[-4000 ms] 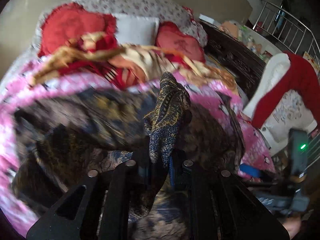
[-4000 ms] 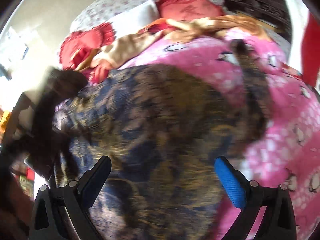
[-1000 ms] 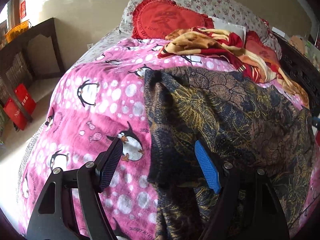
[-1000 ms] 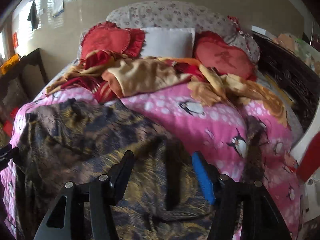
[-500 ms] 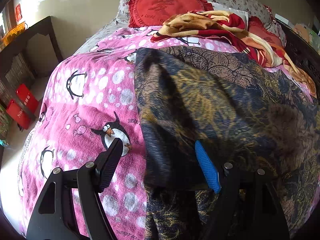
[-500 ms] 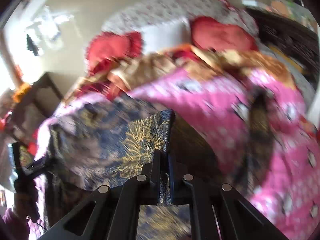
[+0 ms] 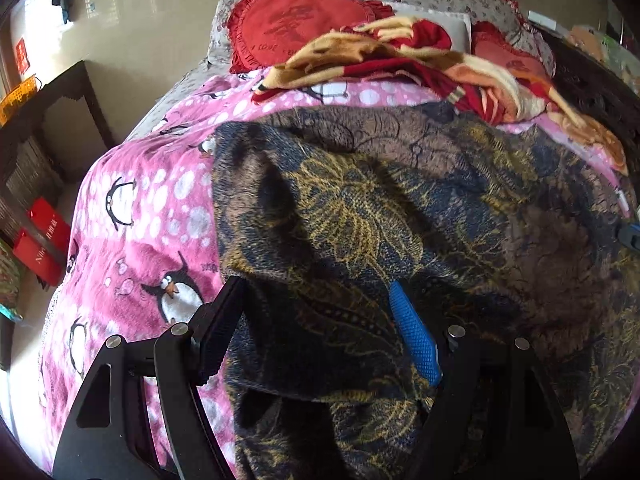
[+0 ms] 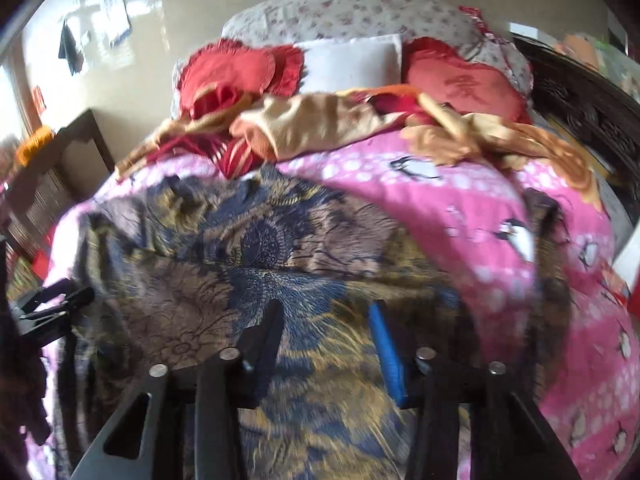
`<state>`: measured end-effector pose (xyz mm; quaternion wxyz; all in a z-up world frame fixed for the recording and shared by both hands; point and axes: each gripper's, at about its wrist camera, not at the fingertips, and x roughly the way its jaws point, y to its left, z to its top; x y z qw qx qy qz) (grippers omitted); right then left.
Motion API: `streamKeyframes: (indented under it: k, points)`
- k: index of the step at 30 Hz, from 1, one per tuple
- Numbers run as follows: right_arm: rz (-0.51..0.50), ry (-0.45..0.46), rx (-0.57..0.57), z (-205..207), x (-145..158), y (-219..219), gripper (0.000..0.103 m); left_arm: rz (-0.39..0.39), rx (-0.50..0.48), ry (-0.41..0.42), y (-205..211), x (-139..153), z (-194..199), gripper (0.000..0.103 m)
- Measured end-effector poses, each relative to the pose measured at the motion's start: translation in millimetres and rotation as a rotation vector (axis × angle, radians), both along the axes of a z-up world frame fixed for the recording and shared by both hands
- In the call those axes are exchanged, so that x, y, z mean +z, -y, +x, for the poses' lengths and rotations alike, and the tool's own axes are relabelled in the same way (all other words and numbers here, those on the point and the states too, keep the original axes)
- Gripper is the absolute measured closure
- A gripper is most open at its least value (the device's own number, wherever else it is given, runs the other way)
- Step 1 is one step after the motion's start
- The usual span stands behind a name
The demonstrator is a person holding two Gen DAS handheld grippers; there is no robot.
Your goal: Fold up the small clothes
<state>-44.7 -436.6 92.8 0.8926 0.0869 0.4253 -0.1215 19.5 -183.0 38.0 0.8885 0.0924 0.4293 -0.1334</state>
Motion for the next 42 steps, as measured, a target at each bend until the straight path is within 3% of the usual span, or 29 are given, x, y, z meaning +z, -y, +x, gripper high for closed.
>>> streamKeyframes:
  k: [3,7,13,17,20,24,29,31,34,42]
  points:
    - [-0.013,-0.010,-0.057,15.1,-19.1,12.4,0.062,0.029,0.001,-0.011,5.8,-9.8,4.7,0.028]
    - [-0.006,-0.007,-0.062,14.4,-11.7,14.7,0.062,0.039,0.006,-0.010,9.0,-12.2,7.1,0.028]
    - [0.022,-0.011,-0.040,-28.8,2.2,5.7,0.059,0.033,0.008,-0.014,7.8,-7.4,4.1,0.028]
    - [0.022,-0.106,-0.072,-41.7,-28.0,12.5,0.057,-0.011,0.003,-0.021,9.3,2.1,-7.7,0.028]
    - [0.061,-0.062,-0.061,-57.5,-14.4,17.5,0.057,-0.026,-0.033,-0.007,12.5,13.1,-20.9,0.028]
    - [0.056,0.049,-0.206,-95.7,16.9,52.4,0.055,-0.039,-0.071,-0.004,22.1,20.6,-31.9,0.028]
    - [0.095,0.040,-0.394,-118.8,27.1,121.4,0.055,-0.026,-0.119,-0.029,43.4,11.2,-41.1,0.028]
    - [0.121,0.039,-0.408,-114.5,30.1,138.3,0.054,-0.013,-0.138,-0.039,52.3,5.7,-44.0,0.028]
    - [0.132,0.040,-0.395,-91.2,32.5,151.9,0.040,0.003,-0.159,-0.054,62.3,0.2,-46.2,0.028]
    - [0.167,0.007,-0.447,-8.0,9.5,197.6,0.039,0.005,-0.146,-0.068,61.9,-1.3,-40.5,0.028]
